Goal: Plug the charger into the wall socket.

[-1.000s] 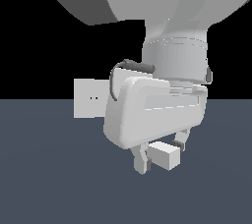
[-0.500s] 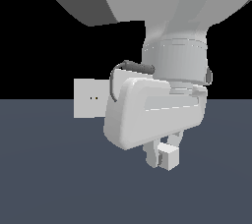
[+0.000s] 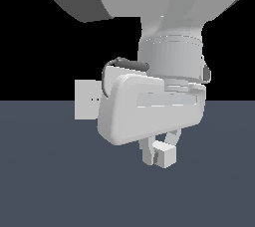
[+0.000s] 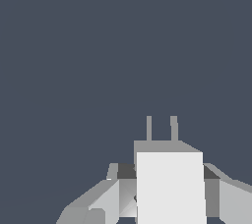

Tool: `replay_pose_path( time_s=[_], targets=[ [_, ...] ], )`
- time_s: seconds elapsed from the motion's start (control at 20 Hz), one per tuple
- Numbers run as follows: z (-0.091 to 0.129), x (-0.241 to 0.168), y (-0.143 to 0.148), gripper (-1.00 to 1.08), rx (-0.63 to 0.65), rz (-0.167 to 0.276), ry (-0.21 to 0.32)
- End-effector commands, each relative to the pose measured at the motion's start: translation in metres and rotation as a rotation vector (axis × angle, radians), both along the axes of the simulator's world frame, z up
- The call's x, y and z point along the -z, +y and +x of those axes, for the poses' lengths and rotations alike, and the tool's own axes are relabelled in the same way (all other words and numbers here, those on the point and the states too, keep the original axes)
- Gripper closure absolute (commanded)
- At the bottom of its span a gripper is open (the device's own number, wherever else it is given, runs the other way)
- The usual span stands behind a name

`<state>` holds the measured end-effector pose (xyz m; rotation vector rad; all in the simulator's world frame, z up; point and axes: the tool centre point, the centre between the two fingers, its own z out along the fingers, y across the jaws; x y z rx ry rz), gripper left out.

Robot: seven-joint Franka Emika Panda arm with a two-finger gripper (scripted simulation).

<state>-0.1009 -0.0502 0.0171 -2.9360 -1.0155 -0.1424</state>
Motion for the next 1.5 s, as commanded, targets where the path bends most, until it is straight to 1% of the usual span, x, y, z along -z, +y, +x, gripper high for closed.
replay_pose_path(
  time_s=[0.0,0.45,1.0,1.45],
  targets=[
    [0.001,-0.004,0.006,1.08,0.019,0.000,-0.001],
    [0.012,-0.026,0.041,1.08,0.136,0.002,-0.002],
    [0.036,-0.060,0.089,1.08,0.315,0.002,-0.002],
    [0.054,-0.078,0.112,1.08,0.412,0.000,-0.001]
  ],
)
